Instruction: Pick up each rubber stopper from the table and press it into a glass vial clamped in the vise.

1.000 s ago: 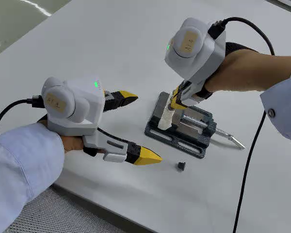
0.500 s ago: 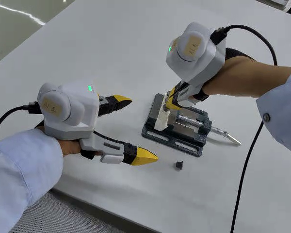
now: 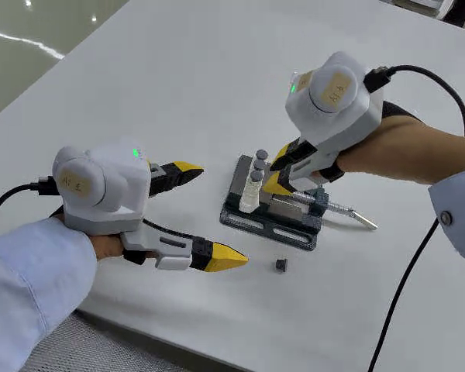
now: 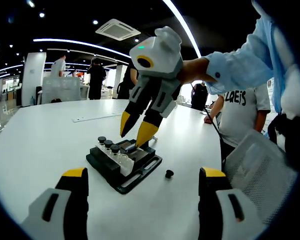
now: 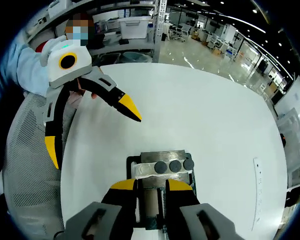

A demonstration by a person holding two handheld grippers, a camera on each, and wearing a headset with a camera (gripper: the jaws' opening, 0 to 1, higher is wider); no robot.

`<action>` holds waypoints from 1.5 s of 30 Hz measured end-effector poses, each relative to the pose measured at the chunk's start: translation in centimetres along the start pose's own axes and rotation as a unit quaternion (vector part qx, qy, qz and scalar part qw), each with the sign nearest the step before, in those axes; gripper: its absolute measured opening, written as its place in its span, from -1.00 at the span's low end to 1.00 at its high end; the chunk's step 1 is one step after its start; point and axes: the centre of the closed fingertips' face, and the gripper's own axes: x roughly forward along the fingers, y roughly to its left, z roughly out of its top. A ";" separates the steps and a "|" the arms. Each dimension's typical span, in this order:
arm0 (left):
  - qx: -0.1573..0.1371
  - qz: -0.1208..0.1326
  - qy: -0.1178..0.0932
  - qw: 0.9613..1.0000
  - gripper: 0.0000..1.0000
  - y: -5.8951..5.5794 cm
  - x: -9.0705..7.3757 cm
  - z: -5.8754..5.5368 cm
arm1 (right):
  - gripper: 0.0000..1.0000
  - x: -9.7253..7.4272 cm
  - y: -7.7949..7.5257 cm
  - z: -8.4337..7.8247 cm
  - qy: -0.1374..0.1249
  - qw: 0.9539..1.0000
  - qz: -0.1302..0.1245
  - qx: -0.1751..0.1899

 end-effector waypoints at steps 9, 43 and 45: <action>0.000 -0.004 0.004 1.000 0.76 -0.5 -0.2 0.0 | -0.50 -0.3 2.8 -2.2 -0.024 0.999 0.009 0.037; 0.056 -0.096 0.058 0.992 0.53 -4.1 2.4 -1.0 | 0.12 -2.5 9.9 -7.6 -0.149 0.978 -0.024 0.144; 0.064 -0.106 0.066 0.990 0.51 -4.4 3.0 -1.4 | 0.19 -2.9 10.0 -7.7 -0.165 0.973 -0.038 0.155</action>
